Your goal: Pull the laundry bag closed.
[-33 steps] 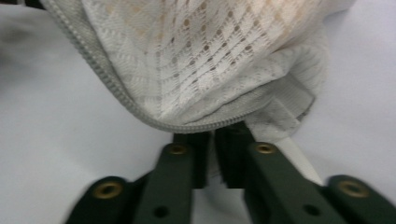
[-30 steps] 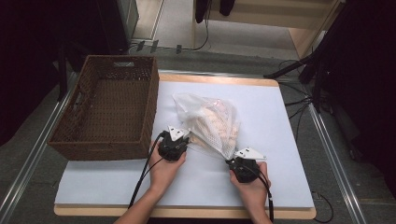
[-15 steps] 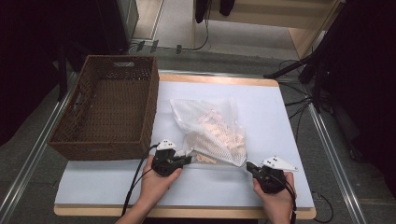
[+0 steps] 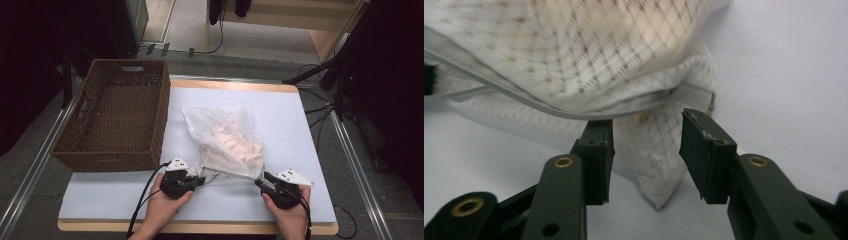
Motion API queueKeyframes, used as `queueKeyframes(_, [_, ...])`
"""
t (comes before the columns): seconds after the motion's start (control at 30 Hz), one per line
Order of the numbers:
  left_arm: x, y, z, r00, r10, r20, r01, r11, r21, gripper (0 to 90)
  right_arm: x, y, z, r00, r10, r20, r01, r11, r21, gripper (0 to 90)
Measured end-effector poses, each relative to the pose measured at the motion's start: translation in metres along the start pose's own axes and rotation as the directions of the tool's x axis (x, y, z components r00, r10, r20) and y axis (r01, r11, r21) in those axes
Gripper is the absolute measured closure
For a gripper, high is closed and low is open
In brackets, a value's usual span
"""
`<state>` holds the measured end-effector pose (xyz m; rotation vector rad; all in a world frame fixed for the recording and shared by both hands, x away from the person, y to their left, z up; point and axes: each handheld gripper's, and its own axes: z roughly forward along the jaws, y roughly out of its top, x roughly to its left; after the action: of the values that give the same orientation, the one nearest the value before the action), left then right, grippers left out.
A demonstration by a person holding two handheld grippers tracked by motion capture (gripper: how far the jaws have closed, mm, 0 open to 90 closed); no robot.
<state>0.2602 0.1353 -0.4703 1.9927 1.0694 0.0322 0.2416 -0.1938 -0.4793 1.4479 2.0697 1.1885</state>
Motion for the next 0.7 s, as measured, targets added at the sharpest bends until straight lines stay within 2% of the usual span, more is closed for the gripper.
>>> queueKeyframes(0.1, [0.001, -0.004, 0.0, 1.0, -0.006, -0.002, 0.006, 1.0, 0.004, 85.6, -0.002, -0.003, 0.008, 1.0, -0.009, -0.001, 0.009, 0.999, 0.052, 59.8])
queueKeyframes(0.13, [0.002, -0.004, 0.0, 0.9999, -0.011, -0.002, 0.011, 0.9999, 0.003, 85.4, 0.001, -0.003, 0.008, 0.9983, -0.052, 0.027, 0.05, 0.997, 0.058, 74.7])
queueKeyframes(0.2, [0.001, -0.004, 0.001, 0.9999, -0.012, 0.001, 0.012, 0.9999, -0.003, 85.6, 0.002, -0.002, 0.009, 0.9965, -0.077, 0.033, 0.074, 0.994, 0.08, 90.0])
queueKeyframes(0.33, [-0.002, -0.003, 0.001, 0.9999, -0.006, 0.014, 0.006, 1.0, -0.003, 86.4, 0.001, 0.001, 0.006, 0.9957, -0.083, 0.039, 0.079, 0.991, 0.104, 90.0])
queueKeyframes(0.43, [-0.003, -0.003, -0.001, 0.9993, -0.002, 0.038, 0.002, 1.0, -0.001, 86.6, -0.006, 0.0, -0.002, 0.9964, -0.064, 0.056, 0.059, 0.994, 0.094, 90.0])
queueKeyframes(0.47, [-0.003, -0.004, -0.001, 0.9993, 0.005, 0.037, -0.005, 1.0, 0.008, 86.6, -0.008, -0.001, -0.005, 0.9971, -0.047, 0.06, 0.041, 0.995, 0.092, 90.0])
queueKeyframes(0.57, [-0.01, -0.009, 0.002, 0.9981, 0.061, 0.013, -0.062, 0.997, 0.046, 85.7, -0.016, -0.007, -0.008, 0.9986, -0.018, 0.05, 0.012, 0.994, 0.113, 89.6])
queueKeyframes(0.6, [-0.013, -0.009, 0.003, 0.9973, 0.074, 0.008, -0.074, 0.996, 0.051, 83.9, -0.018, -0.009, -0.01, 0.9992, -0.005, 0.04, 0.001, 0.995, 0.099, 86.1])
queueKeyframes(0.63, [-0.013, -0.008, 0.002, 0.9975, 0.07, 0.01, -0.071, 0.9969, 0.034, 79.3, -0.018, -0.011, -0.013, 0.9993, -0.012, 0.036, 0.009, 0.997, 0.077, 76.9])
queueKeyframes(0.67, [-0.013, -0.008, 0.002, 0.9975, 0.07, 0.01, -0.071, 0.9969, 0.034, 78.7, -0.018, -0.011, -0.013, 0.9993, -0.012, 0.036, 0.009, 0.997, 0.077, 76.9])
queueKeyframes(0.7, [-0.013, -0.007, 0.001, 0.998, 0.062, 0.015, -0.062, 0.9977, 0.025, 78.7, -0.018, -0.011, -0.014, 0.9999, -0.01, 0.01, 0.01, 0.998, 0.056, 74.7])
